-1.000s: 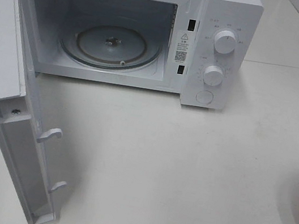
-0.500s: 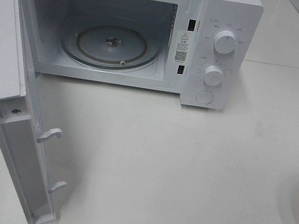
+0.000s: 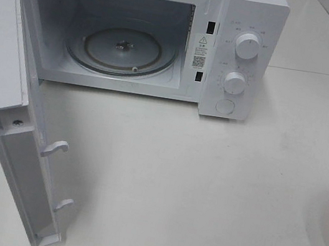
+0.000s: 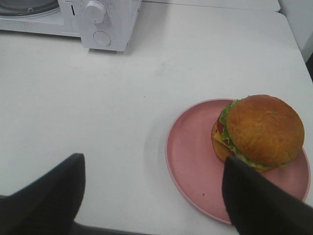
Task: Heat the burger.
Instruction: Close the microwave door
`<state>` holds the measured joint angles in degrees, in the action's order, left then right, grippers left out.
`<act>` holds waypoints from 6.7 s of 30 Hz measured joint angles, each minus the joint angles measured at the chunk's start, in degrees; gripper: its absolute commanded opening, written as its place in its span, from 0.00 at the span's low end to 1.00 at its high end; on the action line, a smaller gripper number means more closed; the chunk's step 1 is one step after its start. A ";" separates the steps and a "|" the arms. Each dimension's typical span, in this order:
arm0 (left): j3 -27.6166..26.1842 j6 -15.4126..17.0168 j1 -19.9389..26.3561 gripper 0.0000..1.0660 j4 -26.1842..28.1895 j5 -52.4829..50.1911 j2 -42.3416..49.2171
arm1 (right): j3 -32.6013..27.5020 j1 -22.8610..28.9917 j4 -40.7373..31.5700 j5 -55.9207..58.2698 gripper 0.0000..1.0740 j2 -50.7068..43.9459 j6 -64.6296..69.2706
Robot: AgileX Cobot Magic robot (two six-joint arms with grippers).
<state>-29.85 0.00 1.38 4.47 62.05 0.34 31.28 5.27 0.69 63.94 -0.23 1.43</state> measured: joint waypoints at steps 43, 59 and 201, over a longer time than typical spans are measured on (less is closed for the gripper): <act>0.00 0.00 0.00 0.94 0.00 0.00 0.00 | -2.64 -0.80 -2.06 -6.07 0.70 0.00 -0.06; 0.00 0.00 0.00 0.94 0.00 0.00 0.00 | -2.64 -0.80 -2.06 -6.07 0.70 0.00 -0.06; -30.48 10.37 -37.47 0.00 -11.06 -98.32 -112.93 | -2.64 -0.80 -2.06 -6.07 0.70 0.00 -0.06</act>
<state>-60.33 10.37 -36.10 -6.59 -36.27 -112.59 28.65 4.47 -1.38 57.87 -0.23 1.38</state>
